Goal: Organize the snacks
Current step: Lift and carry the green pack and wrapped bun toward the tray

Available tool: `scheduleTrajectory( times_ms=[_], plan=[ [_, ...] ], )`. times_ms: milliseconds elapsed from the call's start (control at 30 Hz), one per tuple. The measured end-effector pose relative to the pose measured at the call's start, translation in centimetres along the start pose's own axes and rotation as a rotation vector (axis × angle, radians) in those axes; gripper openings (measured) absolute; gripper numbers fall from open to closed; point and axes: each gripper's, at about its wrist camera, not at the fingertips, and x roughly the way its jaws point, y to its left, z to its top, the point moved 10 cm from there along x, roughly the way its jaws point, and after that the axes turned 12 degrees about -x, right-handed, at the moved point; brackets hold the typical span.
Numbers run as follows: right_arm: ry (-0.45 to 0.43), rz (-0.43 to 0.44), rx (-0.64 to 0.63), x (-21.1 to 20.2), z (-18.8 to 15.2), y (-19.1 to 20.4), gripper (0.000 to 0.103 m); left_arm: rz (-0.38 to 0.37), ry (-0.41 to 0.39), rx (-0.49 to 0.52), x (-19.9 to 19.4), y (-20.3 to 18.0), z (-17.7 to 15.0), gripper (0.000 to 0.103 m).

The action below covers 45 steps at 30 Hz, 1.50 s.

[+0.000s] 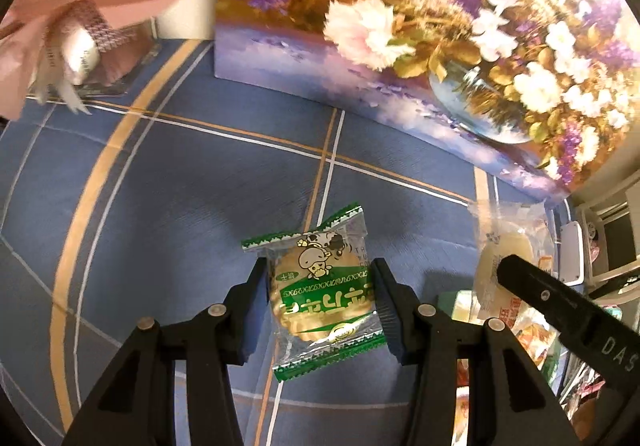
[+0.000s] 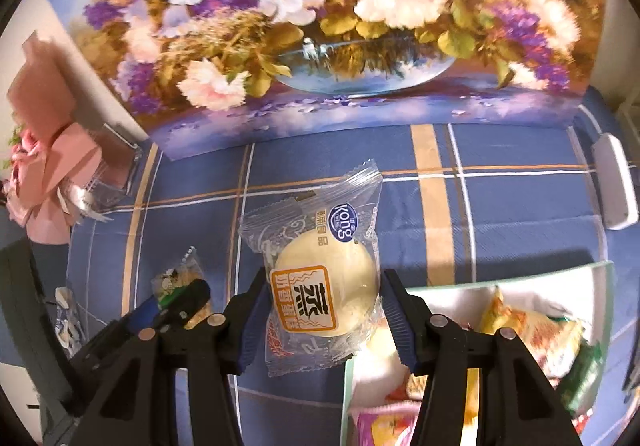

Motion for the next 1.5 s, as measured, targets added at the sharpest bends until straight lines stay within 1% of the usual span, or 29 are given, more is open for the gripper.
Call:
scheduleTrajectory(
  times_ms=[33, 167, 467, 767, 867, 967, 1100, 1233, 1400, 1500],
  plan=[
    [-0.006, 0.005, 0.001, -0.2, -0.2, 0.2, 0.057, -0.004, -0.007, -0.001, -0.6, 0.7, -0.1, 0.052],
    [-0.04, 0.013, 0.006, -2.4, -1.5, 1.3, 0.057, -0.01, -0.051, 0.002, -3.8, 1.4, -1.0, 0.052],
    [-0.07, -0.002, 0.053, -5.0, -5.4, 2.5, 0.057, -0.045, -0.11, -0.022, -7.8, 2.2, -3.2, 0.052],
    [-0.082, -0.026, 0.107, -6.4, -9.4, 2.2, 0.057, -0.05, -0.145, -0.038, -9.3, 3.0, -6.0, 0.052],
    [-0.074, -0.024, 0.131, -6.5, -10.5, 2.0, 0.057, -0.053, -0.151, -0.04, -9.5, 2.8, -6.7, 0.052],
    [-0.066, -0.04, 0.13, -6.5, -11.2, 1.7, 0.057, -0.056, -0.161, -0.037, -9.9, 2.2, -7.5, 0.052],
    [-0.059, -0.049, 0.153, -6.7, -11.9, 0.5, 0.057, -0.061, -0.168, -0.024, -10.3, 1.0, -8.3, 0.052],
    [-0.056, -0.072, 0.181, -7.1, -12.3, -1.4, 0.057, -0.065, -0.17, 0.015, -10.3, -0.8, -9.2, 0.052],
    [-0.047, -0.101, 0.255, -7.8, -13.2, -5.2, 0.057, -0.063, -0.164, 0.068, -9.9, -2.5, -10.4, 0.052],
    [-0.043, -0.139, 0.305, -8.3, -14.0, -7.9, 0.058, -0.07, -0.154, 0.101, -9.6, -3.6, -11.3, 0.052]
  ],
)
